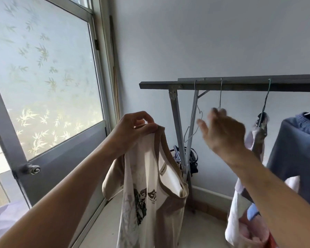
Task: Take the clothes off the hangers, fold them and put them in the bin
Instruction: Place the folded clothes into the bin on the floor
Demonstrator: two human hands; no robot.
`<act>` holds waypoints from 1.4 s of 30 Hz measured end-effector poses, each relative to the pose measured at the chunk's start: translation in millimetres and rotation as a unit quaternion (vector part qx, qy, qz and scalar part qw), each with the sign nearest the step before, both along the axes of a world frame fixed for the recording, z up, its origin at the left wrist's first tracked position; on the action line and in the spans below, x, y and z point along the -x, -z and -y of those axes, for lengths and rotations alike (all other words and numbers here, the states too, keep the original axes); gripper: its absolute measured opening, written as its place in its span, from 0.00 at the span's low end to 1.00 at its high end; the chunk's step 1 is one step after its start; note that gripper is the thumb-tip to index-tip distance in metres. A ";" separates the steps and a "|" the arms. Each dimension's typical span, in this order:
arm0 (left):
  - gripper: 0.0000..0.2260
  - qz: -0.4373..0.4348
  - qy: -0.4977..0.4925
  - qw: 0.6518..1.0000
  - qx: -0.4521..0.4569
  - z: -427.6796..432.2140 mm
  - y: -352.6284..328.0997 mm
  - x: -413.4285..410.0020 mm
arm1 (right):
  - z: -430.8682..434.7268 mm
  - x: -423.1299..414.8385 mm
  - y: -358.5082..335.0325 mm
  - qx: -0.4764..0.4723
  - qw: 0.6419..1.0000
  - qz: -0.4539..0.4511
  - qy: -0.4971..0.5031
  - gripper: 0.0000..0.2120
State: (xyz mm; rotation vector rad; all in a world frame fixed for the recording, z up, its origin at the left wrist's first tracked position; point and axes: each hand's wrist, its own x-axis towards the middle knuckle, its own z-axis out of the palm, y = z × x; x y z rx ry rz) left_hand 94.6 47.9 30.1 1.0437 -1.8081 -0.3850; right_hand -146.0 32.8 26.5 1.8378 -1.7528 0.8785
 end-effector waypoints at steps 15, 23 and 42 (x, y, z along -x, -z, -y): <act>0.11 -0.027 -0.077 0.995 -0.061 -44.1 -6.1 -62.8 | 6.3 -19.9 43.2 -0.330 0.854 0.232 -0.328 0.08; 0.08 -0.002 -0.050 0.978 -0.203 -66.6 4.7 -82.0 | 3.7 -18.2 18.2 -0.309 0.797 0.325 -0.405 0.16; 0.28 -0.122 -0.010 0.977 -0.176 -74.3 28.1 -90.5 | -1.9 -7.4 25.0 -0.284 0.742 0.293 -0.532 0.14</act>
